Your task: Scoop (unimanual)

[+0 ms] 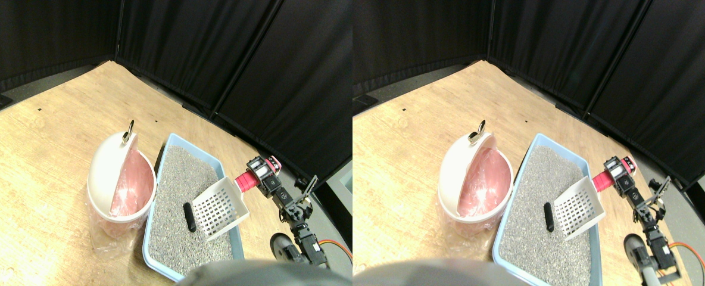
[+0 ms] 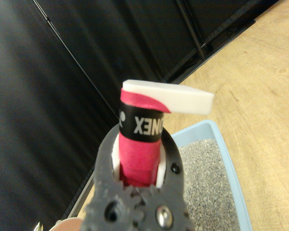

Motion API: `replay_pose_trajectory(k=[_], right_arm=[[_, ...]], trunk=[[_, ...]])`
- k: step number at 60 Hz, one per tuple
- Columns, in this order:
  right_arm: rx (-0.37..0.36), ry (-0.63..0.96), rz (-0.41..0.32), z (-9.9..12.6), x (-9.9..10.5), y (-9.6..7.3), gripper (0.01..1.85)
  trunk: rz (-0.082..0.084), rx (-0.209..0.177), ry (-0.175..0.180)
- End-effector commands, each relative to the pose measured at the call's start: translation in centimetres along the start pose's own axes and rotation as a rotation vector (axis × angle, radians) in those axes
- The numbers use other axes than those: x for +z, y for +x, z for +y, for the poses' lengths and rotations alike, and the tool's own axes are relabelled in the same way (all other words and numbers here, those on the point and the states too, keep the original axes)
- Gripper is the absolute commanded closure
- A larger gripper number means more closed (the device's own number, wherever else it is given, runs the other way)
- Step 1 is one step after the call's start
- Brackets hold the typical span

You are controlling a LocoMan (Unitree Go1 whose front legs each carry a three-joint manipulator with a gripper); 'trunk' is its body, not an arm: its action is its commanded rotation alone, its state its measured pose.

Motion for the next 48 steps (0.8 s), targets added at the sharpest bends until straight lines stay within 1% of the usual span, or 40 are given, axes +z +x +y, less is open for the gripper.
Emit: replay_pose_trajectory(k=[1,3,7,8,11,13,18,22,26,28,29,33,34,38,40,42,44,45,46,48], right_arm=[[0.073,0.045,-0.049,1.7,0.4,-0.6,1.80],[0.075,0.047,-0.045,2.3,0.2,-0.8,1.80],[0.076,0.087,0.002,3.8,0.0,-1.3,1.80],[0.089,0.111,-0.005,4.1,-0.2,-1.4,1.80],[0.091,0.146,-0.012,4.7,-0.4,-1.5,1.80],[0.090,0.174,0.006,5.2,-0.6,-1.5,1.80],[0.102,0.190,0.013,6.6,-0.8,-1.4,1.80],[0.105,0.195,0.015,7.1,-0.7,-1.2,1.80],[0.102,0.215,0.047,7.5,-0.8,-1.0,1.80],[0.098,0.221,0.057,7.5,-0.8,-0.9,1.80],[0.098,0.224,0.056,7.5,-0.8,-0.9,1.80],[0.085,0.247,0.041,7.1,-1.3,-0.6,1.80],[0.076,0.254,0.040,6.9,-1.5,-0.5,1.80],[0.039,0.285,0.029,6.0,-2.5,0.0,1.80],[0.032,0.288,0.033,5.9,-2.6,0.1,1.80],[-0.006,0.309,0.058,5.3,-2.8,0.2,1.80],[-0.043,0.361,0.064,4.7,-2.9,0.3,1.80],[-0.064,0.388,0.059,4.3,-3.0,0.3,1.80],[-0.077,0.383,0.044,3.9,-3.0,0.4,1.80],[-0.083,0.386,0.037,3.7,-3.0,0.4,1.80]], trunk=[[0.043,0.031,-0.028],[0.045,0.034,-0.034],[0.046,0.045,-0.046],[0.048,0.048,-0.049],[0.049,0.055,-0.052],[0.050,0.057,-0.052],[0.051,0.065,-0.058],[0.048,0.069,-0.060],[0.047,0.071,-0.060],[0.047,0.071,-0.060],[0.044,0.070,-0.058],[0.044,0.070,-0.058],[0.040,0.067,-0.055],[0.038,0.065,-0.052],[0.038,0.063,-0.049],[0.037,0.060,-0.044],[0.035,0.057,-0.040],[0.034,0.056,-0.039],[0.033,0.054,-0.037],[0.033,0.050,-0.033]])
